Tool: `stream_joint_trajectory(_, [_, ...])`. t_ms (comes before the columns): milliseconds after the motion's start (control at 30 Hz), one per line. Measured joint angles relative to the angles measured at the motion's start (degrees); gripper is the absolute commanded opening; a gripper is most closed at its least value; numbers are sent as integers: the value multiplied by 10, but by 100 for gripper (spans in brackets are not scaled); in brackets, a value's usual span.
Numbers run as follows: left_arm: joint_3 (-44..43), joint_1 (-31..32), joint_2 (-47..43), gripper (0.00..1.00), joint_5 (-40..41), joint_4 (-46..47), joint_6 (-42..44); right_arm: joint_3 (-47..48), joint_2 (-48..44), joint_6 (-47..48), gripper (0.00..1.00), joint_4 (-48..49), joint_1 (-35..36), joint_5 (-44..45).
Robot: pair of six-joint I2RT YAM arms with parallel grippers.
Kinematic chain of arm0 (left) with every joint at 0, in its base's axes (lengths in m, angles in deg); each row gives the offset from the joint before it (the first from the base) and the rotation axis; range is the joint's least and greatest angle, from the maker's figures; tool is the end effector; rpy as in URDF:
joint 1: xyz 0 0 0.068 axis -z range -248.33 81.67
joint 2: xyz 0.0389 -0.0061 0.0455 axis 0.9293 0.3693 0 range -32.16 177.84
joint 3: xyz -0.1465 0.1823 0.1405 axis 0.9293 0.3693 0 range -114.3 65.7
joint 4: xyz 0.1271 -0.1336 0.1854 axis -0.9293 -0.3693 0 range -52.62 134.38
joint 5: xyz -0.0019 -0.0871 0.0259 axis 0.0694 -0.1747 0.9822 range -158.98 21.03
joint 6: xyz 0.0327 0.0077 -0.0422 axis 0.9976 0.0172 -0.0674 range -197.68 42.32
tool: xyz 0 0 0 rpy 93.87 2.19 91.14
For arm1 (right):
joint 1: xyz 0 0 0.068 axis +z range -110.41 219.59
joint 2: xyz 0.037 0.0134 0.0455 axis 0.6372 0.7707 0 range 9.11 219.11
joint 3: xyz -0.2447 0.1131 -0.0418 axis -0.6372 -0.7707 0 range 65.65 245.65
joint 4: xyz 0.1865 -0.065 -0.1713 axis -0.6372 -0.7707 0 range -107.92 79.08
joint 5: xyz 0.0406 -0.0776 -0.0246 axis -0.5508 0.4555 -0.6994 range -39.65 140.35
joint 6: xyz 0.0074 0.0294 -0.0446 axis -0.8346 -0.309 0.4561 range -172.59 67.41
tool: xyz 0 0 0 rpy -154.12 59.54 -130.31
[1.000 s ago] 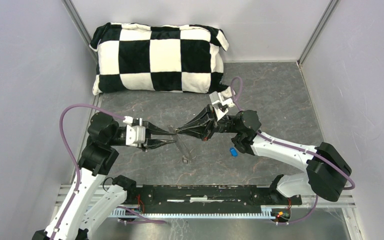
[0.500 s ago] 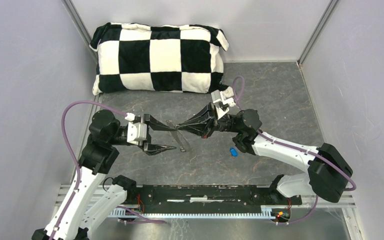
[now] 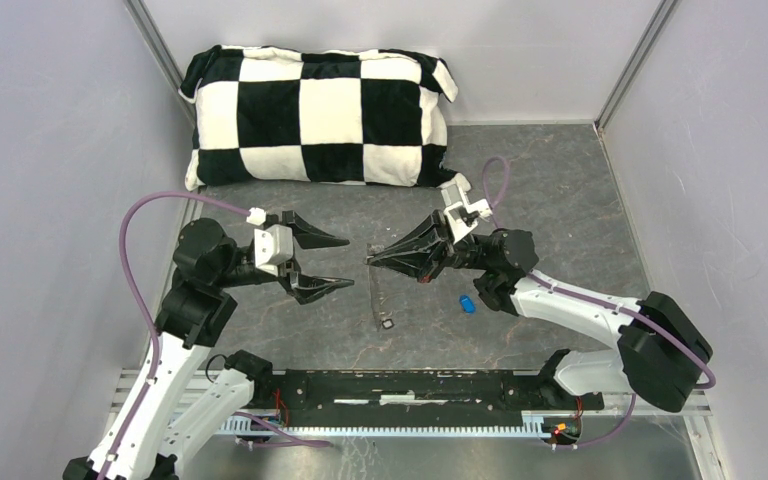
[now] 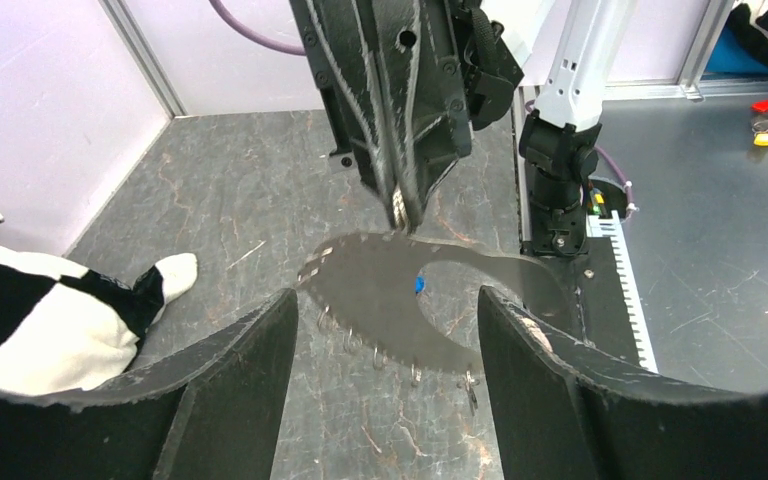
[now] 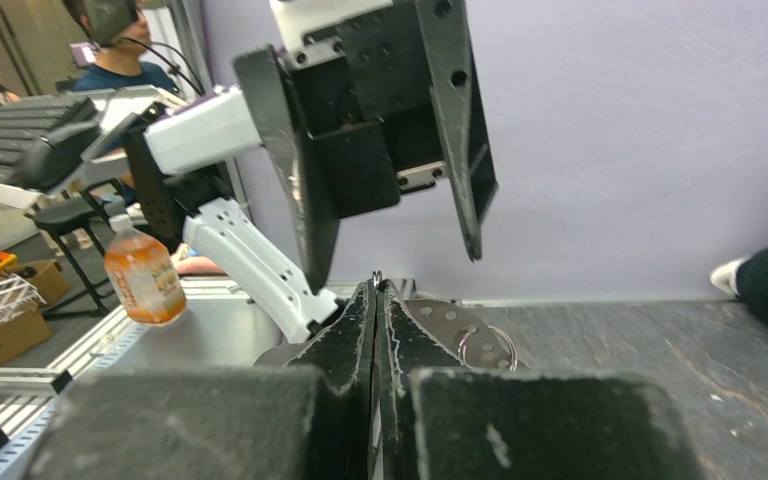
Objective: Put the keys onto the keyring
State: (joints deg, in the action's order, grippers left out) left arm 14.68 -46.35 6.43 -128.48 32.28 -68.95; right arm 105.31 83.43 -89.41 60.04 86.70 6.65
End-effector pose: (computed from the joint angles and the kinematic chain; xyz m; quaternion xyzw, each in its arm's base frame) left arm 0.1110 -0.0779 0.3900 0.5015 0.4971 -0.4186 0.5712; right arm 0.1622 0.2107 0.3368 -0.3683 0.3877 0.6787 0.5033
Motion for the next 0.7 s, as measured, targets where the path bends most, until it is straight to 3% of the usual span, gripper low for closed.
stream_joint_trajectory(400, [12, 0, 25, 58, -9, 56, -48, 0, 48, -87, 1, 122, 0, -3])
stream_joint_trajectory(700, [27, 7, 49, 55, -43, 89, -93, 1, 68, -95, 1, 126, 4, -4])
